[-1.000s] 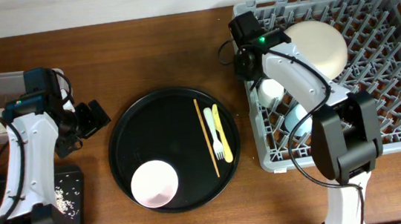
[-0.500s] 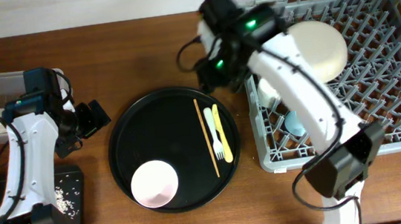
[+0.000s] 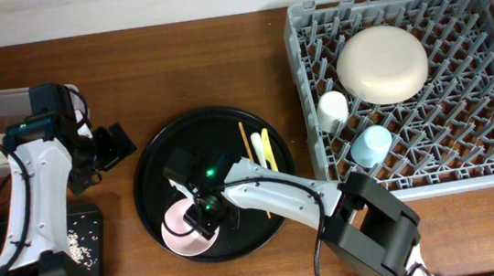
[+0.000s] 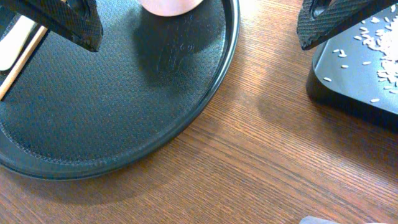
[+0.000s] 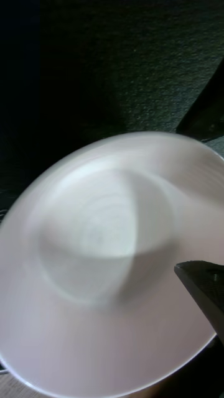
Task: Sort waste into correct bins and load items into the dishwasher rack
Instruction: 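Grasp the pink bowl rim with the right gripper and lift it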
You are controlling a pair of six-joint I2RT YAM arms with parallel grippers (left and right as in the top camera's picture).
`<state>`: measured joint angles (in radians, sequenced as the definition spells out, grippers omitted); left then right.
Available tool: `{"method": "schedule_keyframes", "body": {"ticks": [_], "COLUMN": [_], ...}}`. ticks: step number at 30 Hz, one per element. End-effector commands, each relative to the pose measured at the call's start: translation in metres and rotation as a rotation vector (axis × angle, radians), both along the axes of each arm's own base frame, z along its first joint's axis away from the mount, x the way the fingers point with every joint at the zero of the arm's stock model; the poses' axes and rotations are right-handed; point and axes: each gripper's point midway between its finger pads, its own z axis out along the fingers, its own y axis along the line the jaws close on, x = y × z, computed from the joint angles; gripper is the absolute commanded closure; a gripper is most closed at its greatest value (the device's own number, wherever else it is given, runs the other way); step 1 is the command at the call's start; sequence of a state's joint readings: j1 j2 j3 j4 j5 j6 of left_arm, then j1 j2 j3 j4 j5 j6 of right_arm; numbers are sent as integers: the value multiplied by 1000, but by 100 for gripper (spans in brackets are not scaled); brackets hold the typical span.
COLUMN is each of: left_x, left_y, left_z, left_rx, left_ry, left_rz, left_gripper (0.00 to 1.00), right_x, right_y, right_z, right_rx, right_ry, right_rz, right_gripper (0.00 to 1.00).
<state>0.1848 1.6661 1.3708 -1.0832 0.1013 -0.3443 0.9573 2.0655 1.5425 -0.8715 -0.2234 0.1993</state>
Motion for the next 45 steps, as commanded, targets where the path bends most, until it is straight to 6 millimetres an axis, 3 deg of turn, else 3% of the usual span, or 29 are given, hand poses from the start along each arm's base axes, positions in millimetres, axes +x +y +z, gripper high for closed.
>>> {"method": "schedule_keyframes", "body": {"ticks": [1, 4, 10, 14, 18, 26, 30, 31, 32, 38, 40, 42, 44, 45], "left_x": [2, 2, 2, 2, 2, 2, 2, 2, 2, 2, 2, 2, 2, 2], "left_y": [0, 0, 0, 0, 0, 0, 0, 0, 0, 0, 0, 0, 0, 0], "left_z": [6, 6, 6, 6, 6, 6, 6, 6, 6, 6, 6, 6, 6, 6], "left_rx": [-4, -4, -4, -4, -4, -4, -4, -4, -4, -4, -4, -4, -4, -4], "left_ry": [-19, -19, -19, -20, -19, -19, -19, -19, -19, -19, -19, -19, -18, -19], "left_rz": [2, 2, 2, 2, 2, 2, 2, 2, 2, 2, 2, 2, 2, 2], "left_gripper": [1, 1, 1, 1, 0, 1, 1, 1, 0, 1, 1, 1, 1, 1], "right_x": [-3, 0, 30, 30, 30, 34, 34, 34, 34, 28, 37, 44, 49, 53], "right_y": [-1, -3, 0, -1, -1, 5, 4, 4, 4, 5, 9, 11, 2, -16], "right_z": [-6, -11, -10, -10, -10, -8, -8, -8, -8, -7, 10, 44, 98, 119], "right_rx": [9, 2, -5, -13, -10, 14, 9, 8, 9, 16, 47, 100, 180, 171], "right_ry": [-4, -26, -175, -172, -170, -189, -187, -187, -187, -158, -178, -216, -276, -313], "right_rz": [2, -2, -35, -49, -49, -52, -52, -51, -51, -44, -57, -71, -97, -127], "right_gripper": [34, 34, 35, 45, 66, 69, 83, 93, 96, 96, 96, 96, 96, 96]}}
